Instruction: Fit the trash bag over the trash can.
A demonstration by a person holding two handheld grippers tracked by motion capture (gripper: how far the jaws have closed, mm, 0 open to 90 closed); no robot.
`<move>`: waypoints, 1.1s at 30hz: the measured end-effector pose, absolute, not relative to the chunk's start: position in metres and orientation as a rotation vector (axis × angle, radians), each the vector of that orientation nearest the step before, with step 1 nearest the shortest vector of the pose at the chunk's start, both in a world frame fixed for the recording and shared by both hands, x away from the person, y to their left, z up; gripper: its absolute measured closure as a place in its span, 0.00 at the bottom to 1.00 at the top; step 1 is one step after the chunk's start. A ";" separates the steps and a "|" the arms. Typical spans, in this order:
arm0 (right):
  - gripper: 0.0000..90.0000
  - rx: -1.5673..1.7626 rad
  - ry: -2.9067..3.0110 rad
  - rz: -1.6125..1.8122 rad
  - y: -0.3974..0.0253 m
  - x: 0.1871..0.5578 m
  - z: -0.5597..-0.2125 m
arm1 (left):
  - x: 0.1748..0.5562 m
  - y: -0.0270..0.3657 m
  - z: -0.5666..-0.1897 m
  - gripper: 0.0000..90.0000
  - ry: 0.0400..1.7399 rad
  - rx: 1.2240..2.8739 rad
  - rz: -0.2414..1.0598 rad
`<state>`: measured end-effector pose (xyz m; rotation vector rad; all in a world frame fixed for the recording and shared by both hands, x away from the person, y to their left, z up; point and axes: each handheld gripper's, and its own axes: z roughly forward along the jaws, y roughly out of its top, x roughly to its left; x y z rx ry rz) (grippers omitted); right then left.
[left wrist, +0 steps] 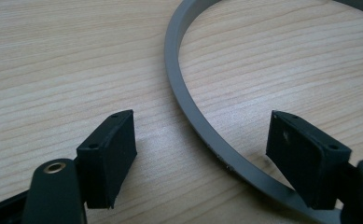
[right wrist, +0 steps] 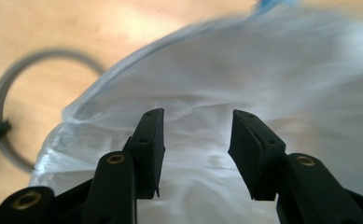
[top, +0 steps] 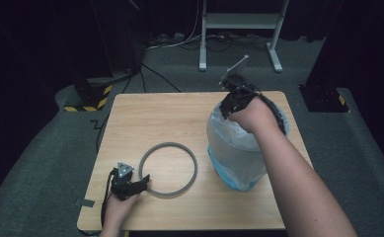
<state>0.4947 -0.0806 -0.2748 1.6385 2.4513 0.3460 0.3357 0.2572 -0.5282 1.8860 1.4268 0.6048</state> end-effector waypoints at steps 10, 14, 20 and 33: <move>0.53 1.687 2.395 0.277 -0.100 0.484 -0.269 | 0.336 0.257 -0.528 0.27 1.431 1.884 0.598; 0.67 1.693 2.401 0.251 -0.130 0.455 -0.232 | 0.336 0.257 -0.528 0.27 1.437 1.884 0.599; 0.76 1.737 2.440 0.057 -0.142 0.445 -0.262 | 0.336 0.257 -0.528 0.27 1.442 1.876 0.607; 0.69 1.715 2.437 0.088 -0.137 0.455 -0.260 | 0.336 0.260 -0.528 0.27 1.447 1.861 0.587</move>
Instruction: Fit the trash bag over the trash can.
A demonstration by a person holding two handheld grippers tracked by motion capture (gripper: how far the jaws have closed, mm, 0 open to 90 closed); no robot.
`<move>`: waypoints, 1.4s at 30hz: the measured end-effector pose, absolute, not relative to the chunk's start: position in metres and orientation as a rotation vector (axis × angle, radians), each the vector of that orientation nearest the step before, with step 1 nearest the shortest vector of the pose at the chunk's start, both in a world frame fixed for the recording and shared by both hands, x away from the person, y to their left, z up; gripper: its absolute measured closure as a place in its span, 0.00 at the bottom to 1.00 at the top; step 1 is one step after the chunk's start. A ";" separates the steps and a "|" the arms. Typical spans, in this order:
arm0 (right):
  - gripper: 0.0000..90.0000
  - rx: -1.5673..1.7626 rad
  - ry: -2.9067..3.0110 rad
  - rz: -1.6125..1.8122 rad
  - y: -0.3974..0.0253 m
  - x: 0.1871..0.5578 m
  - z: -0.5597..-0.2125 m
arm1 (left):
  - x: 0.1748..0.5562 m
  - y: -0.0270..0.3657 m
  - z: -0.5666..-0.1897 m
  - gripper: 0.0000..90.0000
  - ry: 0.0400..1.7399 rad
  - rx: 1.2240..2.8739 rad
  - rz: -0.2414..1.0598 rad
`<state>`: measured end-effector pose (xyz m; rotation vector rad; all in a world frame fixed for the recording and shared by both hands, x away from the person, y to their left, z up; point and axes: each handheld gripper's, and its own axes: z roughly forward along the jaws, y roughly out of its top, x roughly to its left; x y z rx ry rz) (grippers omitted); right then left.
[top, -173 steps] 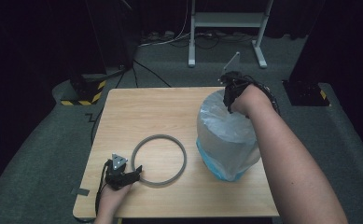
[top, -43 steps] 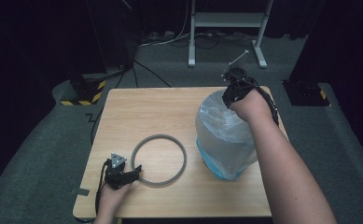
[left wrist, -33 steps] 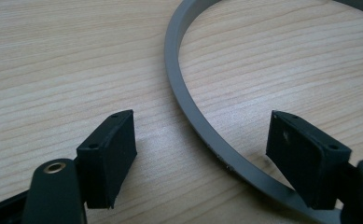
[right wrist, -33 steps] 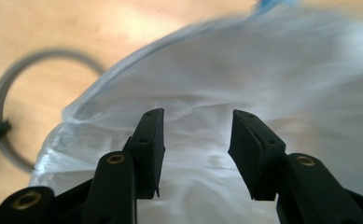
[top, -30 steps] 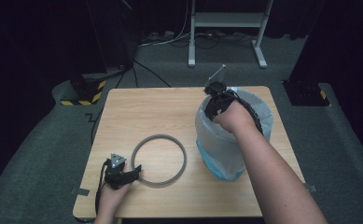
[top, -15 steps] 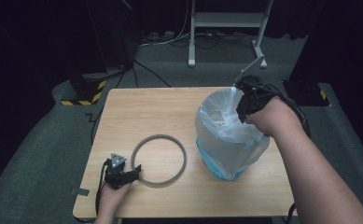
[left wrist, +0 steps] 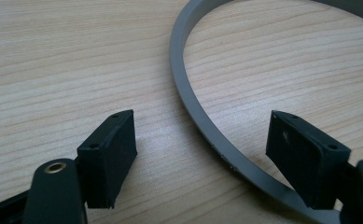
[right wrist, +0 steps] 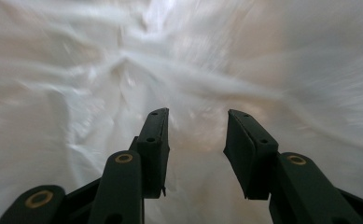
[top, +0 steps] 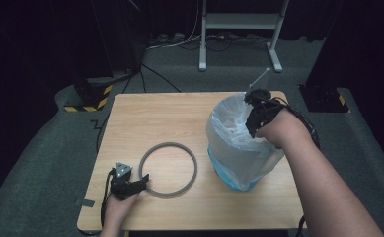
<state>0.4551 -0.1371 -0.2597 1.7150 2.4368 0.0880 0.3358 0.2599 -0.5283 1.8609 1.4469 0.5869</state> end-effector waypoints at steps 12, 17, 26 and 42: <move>0.81 1.801 2.261 -0.053 -0.157 0.495 -0.299 | 0.337 0.261 -0.528 0.27 1.447 1.850 0.571; 0.76 1.806 2.287 -0.022 -0.155 0.494 -0.299 | 0.336 0.261 -0.528 0.27 1.444 1.850 0.572; 0.67 1.813 2.357 0.083 -0.150 0.477 -0.256 | 0.336 0.261 -0.528 0.27 1.442 1.856 0.572; 0.64 1.744 2.479 0.048 -0.142 0.443 -0.282 | 0.336 0.260 -0.528 0.27 1.459 1.848 0.586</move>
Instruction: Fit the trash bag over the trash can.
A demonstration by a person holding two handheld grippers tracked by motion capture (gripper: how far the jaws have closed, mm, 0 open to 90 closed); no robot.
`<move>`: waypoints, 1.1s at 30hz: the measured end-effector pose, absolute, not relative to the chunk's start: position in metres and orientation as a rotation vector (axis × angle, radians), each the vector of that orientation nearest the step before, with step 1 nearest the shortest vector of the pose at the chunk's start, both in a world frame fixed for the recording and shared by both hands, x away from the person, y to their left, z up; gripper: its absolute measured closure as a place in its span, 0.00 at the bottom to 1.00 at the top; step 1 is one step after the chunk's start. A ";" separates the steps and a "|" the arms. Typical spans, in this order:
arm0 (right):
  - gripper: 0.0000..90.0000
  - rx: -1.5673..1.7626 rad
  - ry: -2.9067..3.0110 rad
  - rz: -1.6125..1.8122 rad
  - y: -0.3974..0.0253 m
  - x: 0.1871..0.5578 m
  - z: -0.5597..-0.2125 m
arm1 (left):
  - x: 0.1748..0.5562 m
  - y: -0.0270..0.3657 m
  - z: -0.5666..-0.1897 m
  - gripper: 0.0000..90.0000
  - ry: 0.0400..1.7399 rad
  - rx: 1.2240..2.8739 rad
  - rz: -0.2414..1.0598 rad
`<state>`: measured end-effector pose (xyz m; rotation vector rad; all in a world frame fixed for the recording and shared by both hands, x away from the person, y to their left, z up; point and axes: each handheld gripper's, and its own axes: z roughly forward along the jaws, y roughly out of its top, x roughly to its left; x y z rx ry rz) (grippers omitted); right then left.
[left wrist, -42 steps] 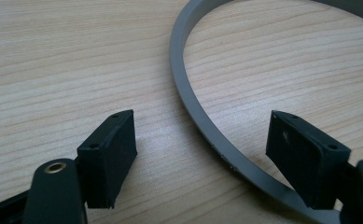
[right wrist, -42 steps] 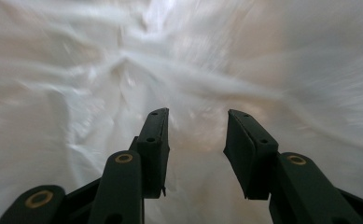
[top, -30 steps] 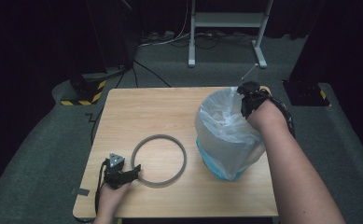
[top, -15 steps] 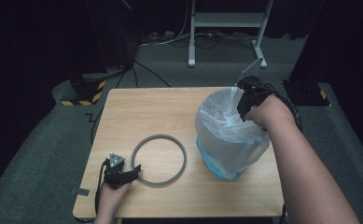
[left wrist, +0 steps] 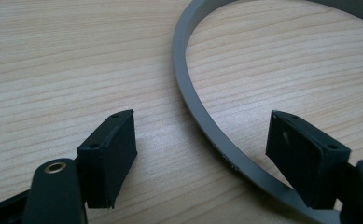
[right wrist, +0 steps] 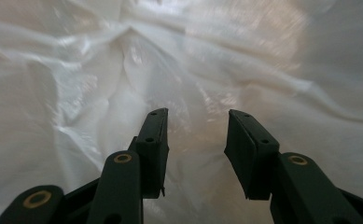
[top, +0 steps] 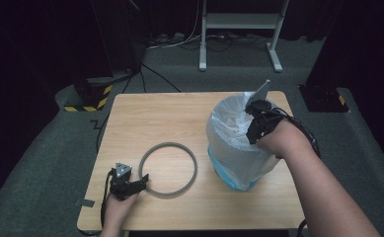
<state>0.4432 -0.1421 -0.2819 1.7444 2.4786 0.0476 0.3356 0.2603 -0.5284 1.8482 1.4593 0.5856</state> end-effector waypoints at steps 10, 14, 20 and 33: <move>0.62 1.771 2.418 0.137 -0.148 0.457 -0.250 | 0.336 0.261 -0.528 0.27 1.450 1.854 0.580; 0.62 1.802 2.391 0.148 -0.160 0.466 -0.242 | 0.336 0.261 -0.528 0.27 1.450 1.854 0.580; 0.66 1.860 2.321 0.181 -0.186 0.472 -0.229 | 0.336 0.260 -0.528 0.27 1.448 1.859 0.585; 0.81 1.939 2.191 0.137 -0.232 0.472 -0.226 | 0.336 0.260 -0.528 0.27 1.448 1.862 0.593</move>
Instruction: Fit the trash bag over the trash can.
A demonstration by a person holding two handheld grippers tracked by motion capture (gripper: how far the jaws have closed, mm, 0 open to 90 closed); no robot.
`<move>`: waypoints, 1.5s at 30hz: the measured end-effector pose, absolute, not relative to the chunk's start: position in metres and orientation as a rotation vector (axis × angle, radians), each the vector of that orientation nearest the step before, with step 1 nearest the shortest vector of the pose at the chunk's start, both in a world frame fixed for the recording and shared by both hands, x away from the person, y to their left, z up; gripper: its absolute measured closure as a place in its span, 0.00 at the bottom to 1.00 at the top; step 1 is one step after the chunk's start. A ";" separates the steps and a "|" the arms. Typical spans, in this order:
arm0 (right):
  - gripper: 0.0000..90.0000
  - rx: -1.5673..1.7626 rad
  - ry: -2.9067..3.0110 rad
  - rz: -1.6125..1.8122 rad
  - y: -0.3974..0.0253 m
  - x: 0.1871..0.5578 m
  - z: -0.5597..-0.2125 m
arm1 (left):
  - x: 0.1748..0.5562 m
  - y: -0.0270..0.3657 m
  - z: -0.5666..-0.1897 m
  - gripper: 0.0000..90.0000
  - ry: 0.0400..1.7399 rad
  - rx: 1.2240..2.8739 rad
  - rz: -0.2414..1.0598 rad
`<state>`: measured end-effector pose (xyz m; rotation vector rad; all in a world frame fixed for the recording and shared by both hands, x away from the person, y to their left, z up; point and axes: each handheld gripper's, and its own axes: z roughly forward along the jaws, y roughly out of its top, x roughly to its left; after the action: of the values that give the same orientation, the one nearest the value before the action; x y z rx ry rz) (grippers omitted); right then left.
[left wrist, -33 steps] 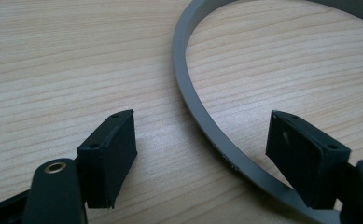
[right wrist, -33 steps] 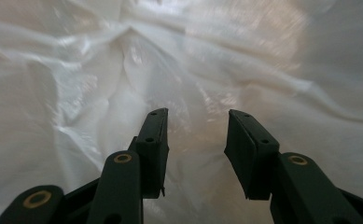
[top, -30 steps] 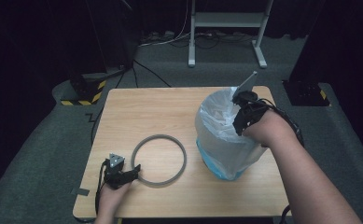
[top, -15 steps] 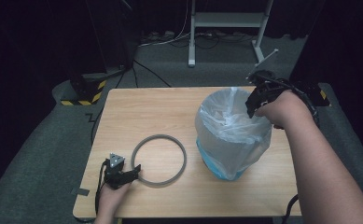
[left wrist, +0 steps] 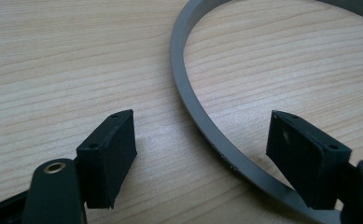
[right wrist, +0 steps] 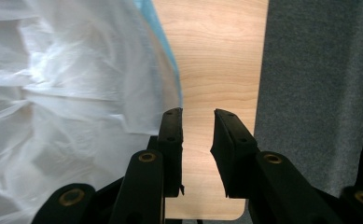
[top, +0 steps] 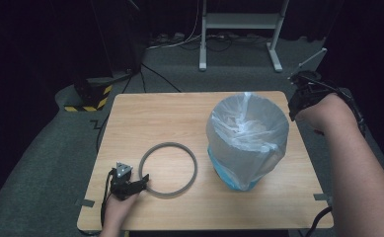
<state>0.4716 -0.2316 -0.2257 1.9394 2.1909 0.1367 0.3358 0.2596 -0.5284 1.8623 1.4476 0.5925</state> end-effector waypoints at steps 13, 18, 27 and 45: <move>0.78 1.984 2.173 0.107 -0.255 0.473 -0.256 | 0.336 0.260 -0.528 0.27 1.446 1.868 0.592; 0.74 2.009 2.180 0.104 -0.264 0.474 -0.279 | 0.336 0.260 -0.528 0.27 1.446 1.868 0.592; 0.71 2.053 2.192 0.100 -0.276 0.475 -0.320 | 0.336 0.260 -0.528 0.26 1.445 1.868 0.591; 0.64 2.141 2.174 0.146 -0.290 0.467 -0.430 | 0.336 0.260 -0.528 0.26 1.440 1.880 0.591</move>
<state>0.4672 -0.2898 -0.4301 2.1409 2.1740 0.1455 0.3362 0.2601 -0.5278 1.8798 1.4396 0.5908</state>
